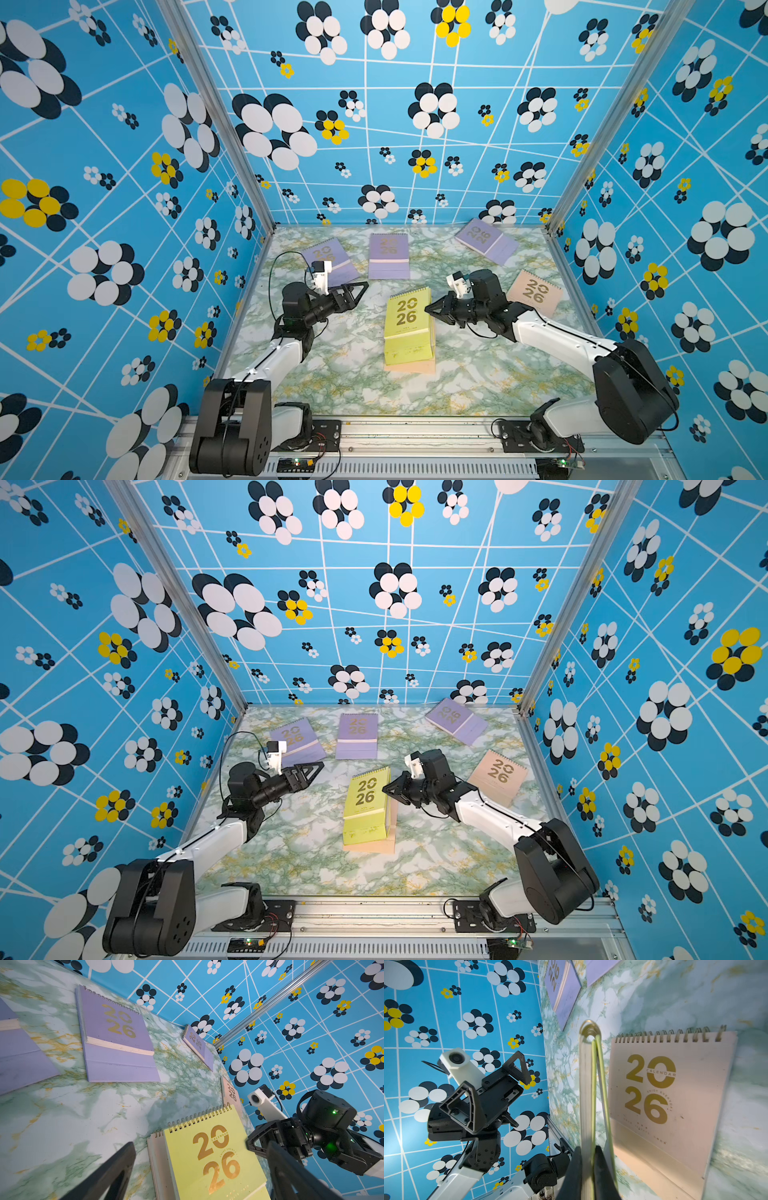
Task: Stack the calendars
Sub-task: Place the calendar at the calendar.
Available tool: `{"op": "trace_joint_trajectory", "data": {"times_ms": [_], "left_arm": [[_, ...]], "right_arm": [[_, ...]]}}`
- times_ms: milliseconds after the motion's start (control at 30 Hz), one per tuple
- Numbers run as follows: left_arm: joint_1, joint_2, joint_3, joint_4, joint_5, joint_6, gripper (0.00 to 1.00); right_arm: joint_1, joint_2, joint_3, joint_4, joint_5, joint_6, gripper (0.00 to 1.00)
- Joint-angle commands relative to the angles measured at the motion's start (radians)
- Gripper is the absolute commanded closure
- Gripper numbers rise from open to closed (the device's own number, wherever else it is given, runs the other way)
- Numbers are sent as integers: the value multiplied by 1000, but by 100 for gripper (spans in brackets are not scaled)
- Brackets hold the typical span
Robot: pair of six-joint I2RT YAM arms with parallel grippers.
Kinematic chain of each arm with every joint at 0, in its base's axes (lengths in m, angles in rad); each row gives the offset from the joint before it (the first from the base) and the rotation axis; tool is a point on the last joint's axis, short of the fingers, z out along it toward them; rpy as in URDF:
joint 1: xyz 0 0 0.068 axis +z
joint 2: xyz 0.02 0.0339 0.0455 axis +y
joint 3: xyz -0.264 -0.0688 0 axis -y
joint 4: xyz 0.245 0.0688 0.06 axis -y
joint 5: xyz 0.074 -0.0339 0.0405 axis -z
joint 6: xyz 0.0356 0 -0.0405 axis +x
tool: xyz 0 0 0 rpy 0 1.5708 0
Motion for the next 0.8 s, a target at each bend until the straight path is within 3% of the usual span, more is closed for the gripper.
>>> {"op": "trace_joint_trajectory", "data": {"times_ms": [0, 767], "left_arm": [[-10, -14, 34, 6, 16, 22, 1], [-102, 37, 65, 29, 42, 24, 0]], "right_arm": [[-12, -10, -14, 90, -41, -1, 100], [-24, 45, -116, 200, -37, 38, 100]]}}
